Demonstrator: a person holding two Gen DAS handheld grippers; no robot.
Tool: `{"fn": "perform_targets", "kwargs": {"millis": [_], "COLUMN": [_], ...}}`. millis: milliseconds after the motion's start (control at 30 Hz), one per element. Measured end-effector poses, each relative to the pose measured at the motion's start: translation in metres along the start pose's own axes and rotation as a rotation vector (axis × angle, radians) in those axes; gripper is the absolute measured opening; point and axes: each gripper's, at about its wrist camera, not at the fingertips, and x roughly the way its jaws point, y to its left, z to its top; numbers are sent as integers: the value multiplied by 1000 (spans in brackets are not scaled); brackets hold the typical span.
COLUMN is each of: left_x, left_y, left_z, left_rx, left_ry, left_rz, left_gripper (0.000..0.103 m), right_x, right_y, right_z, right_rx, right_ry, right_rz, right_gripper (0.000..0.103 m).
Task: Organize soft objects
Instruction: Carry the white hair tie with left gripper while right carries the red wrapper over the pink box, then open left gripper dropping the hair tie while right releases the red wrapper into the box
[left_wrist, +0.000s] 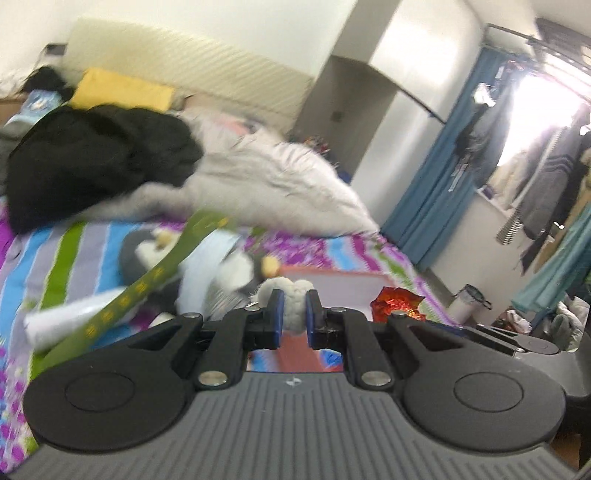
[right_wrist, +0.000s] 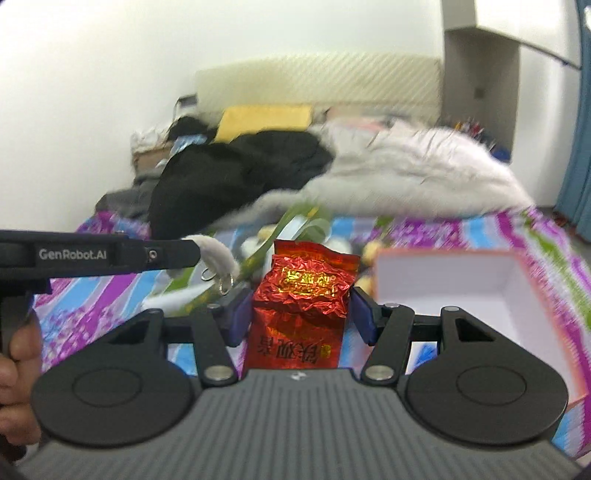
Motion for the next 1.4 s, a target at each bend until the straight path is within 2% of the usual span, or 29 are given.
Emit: {"fn": "perform_targets", "kwargs": {"millis": [200, 400, 700, 1000, 1300, 1400], "left_x": [35, 98, 202, 301, 353, 361], "left_y": [-47, -85, -118, -123, -125, -124], "left_z": [25, 24, -17, -65, -101, -106], "left_rx": [45, 73, 130, 129, 162, 161], "left_ry": [28, 161, 370, 562, 673, 691], "left_rz": [-89, -153, -174, -151, -131, -116], "left_gripper": [15, 15, 15, 15, 16, 32], "right_x": [-13, 3, 44, 95, 129, 133], "right_y": [-45, -100, -162, -208, -230, -233], "right_z": [14, 6, -37, -82, -112, -115], "right_rx": [26, 125, 228, 301, 316, 320], "right_ry": [-37, 56, 216, 356, 442, 458], "right_rz": [-91, -162, -191, -199, -200, -210], "right_gripper": [60, 60, 60, 60, 61, 62]}}
